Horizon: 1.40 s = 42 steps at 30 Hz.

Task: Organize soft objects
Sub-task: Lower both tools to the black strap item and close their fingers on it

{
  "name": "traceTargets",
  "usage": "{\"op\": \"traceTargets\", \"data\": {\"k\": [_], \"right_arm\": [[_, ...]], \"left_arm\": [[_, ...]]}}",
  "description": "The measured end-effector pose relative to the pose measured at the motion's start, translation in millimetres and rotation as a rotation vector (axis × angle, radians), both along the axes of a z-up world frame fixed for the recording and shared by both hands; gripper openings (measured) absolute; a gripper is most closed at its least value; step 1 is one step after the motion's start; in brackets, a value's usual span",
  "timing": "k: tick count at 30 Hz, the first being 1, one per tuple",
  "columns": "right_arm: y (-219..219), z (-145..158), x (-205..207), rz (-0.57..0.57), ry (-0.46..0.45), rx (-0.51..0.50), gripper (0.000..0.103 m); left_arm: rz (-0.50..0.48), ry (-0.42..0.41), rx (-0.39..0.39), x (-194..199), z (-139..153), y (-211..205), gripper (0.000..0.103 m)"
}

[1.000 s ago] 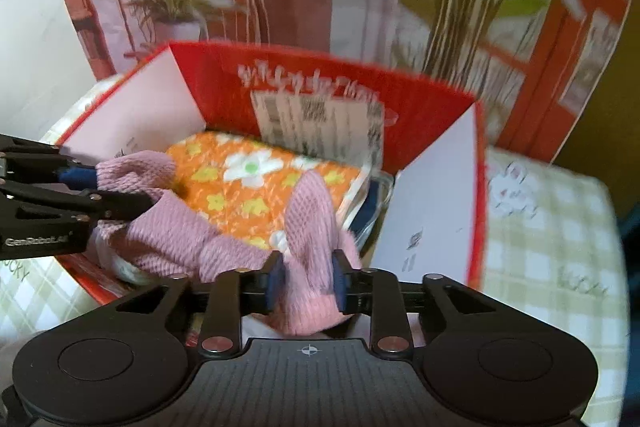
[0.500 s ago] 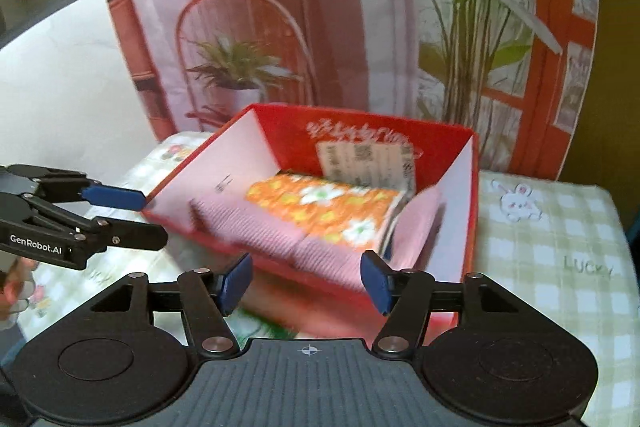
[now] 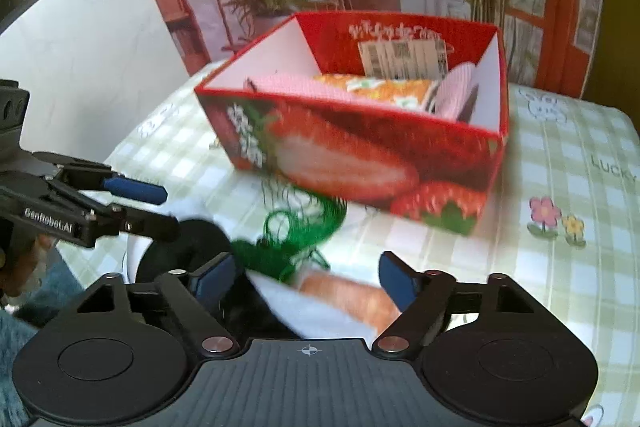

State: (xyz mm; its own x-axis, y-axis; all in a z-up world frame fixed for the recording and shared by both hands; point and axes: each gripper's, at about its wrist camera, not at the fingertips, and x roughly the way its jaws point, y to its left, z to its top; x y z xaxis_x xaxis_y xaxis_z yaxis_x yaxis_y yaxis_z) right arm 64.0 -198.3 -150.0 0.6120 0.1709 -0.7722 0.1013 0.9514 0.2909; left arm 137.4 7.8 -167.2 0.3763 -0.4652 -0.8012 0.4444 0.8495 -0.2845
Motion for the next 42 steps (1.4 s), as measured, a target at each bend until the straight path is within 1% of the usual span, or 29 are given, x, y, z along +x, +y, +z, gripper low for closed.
{"op": "traceTargets", "data": {"k": [3,5,7,8,12,14,18,20,27,30,34,38,39,42], "right_arm": [[5.0,-4.4,-9.7,0.037,0.031,-0.006,0.091],[10.0,-8.5,-12.6,0.067,0.050,-0.020,0.098],[15.3,-16.3,-10.3,0.086,0.075,-0.032,0.100],[17.6,-22.3,-7.5,0.096,0.093,-0.030,0.103],[23.8,-48.7,6.7,0.114,0.146,0.004,0.103],[28.3,-51.6,11.1,0.130,0.113,-0.042,0.103],[30.9,-55.8,23.7,0.128,0.082,-0.110,0.103],[29.6,-57.2,30.0,0.124,0.069,-0.136,0.103],[9.9,-61.9,56.8,0.079,0.038,-0.149,0.103],[5.4,-60.4,62.8,0.064,0.025,-0.156,0.102],[3.9,-56.0,58.2,0.028,0.007,-0.138,0.102],[5.1,-47.0,40.8,-0.008,-0.032,-0.119,0.101],[4.6,-45.3,36.2,-0.020,-0.038,-0.110,0.101],[3.8,-43.0,26.0,-0.046,-0.045,-0.098,0.100]], "left_arm": [[0.014,0.026,0.016,-3.3,-5.9,2.2,0.073],[0.017,0.042,0.026,-5.0,-10.8,1.9,0.077],[0.014,0.050,0.039,-6.2,-15.2,0.3,0.079],[0.012,0.052,0.046,-5.7,-17.0,-0.8,0.080],[0.015,0.046,0.072,-3.0,-26.4,-3.6,0.081],[0.034,0.042,0.076,-2.1,-31.7,-2.2,0.081],[0.091,0.055,0.037,8.0,-42.7,7.5,0.080],[0.111,0.046,0.027,13.7,-45.3,8.7,0.079],[0.155,-0.017,0.037,38.2,-47.1,1.0,0.075],[0.180,-0.017,0.029,44.1,-46.4,-1.0,0.074],[0.180,-0.026,0.013,39.1,-38.5,2.2,0.069],[0.208,-0.018,-0.039,33.9,-32.5,12.2,0.055],[0.211,-0.018,-0.047,33.0,-32.1,13.7,0.053],[0.214,-0.034,-0.053,28.6,-28.5,13.6,0.044]]}}
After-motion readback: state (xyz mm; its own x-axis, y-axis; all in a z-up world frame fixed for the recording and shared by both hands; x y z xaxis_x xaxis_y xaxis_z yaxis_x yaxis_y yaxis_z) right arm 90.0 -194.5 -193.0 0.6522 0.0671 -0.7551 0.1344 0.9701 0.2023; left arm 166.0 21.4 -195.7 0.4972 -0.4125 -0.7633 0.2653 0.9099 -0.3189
